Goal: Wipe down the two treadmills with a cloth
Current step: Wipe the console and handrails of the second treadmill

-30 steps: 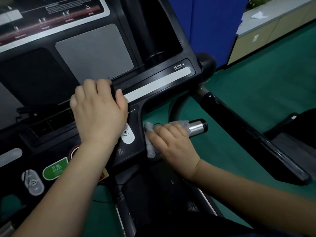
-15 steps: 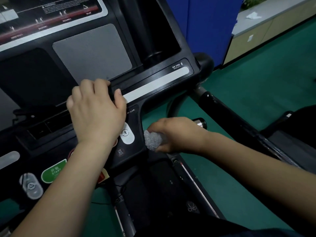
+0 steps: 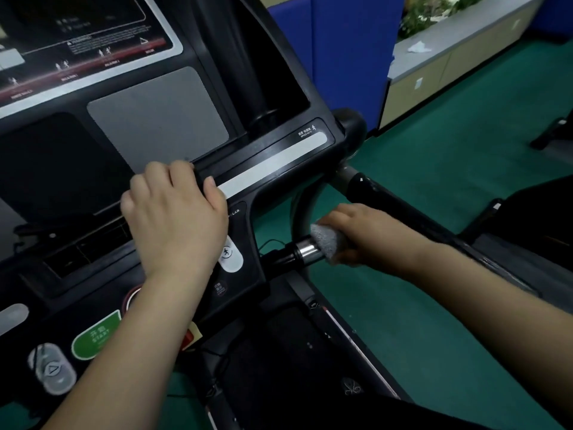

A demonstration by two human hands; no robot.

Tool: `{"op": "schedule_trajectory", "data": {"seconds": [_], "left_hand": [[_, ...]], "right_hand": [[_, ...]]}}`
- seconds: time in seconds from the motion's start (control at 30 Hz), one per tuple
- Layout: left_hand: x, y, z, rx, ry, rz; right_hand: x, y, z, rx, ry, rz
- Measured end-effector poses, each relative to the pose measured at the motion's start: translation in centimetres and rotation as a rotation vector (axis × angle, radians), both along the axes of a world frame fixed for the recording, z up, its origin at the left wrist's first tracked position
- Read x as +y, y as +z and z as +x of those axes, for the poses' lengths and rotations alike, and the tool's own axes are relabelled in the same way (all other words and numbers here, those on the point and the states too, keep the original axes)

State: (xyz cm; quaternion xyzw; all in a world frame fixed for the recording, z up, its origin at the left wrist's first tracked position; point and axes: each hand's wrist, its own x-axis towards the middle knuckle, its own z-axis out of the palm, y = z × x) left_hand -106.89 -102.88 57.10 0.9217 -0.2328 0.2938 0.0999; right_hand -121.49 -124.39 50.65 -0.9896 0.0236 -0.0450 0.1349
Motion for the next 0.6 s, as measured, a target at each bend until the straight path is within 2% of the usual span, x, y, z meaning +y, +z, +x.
{"op": "schedule_trajectory", "data": {"seconds": [0.07, 0.23, 0.6], "left_hand": [[0.0, 0.1, 0.0, -0.002, -0.008, -0.004], [0.1, 0.1, -0.1, 0.009, -0.018, -0.016], [0.5, 0.3, 0.0, 0.059, -0.012, -0.021]], "right_hand": [[2.3, 0.3, 0.6, -0.042, 0.041, -0.063], [7.6, -0.4, 2.3, -0.212, 0.159, -0.025], [-0.3, -2.5, -0.8, -0.202, 0.031, 0.197]]}}
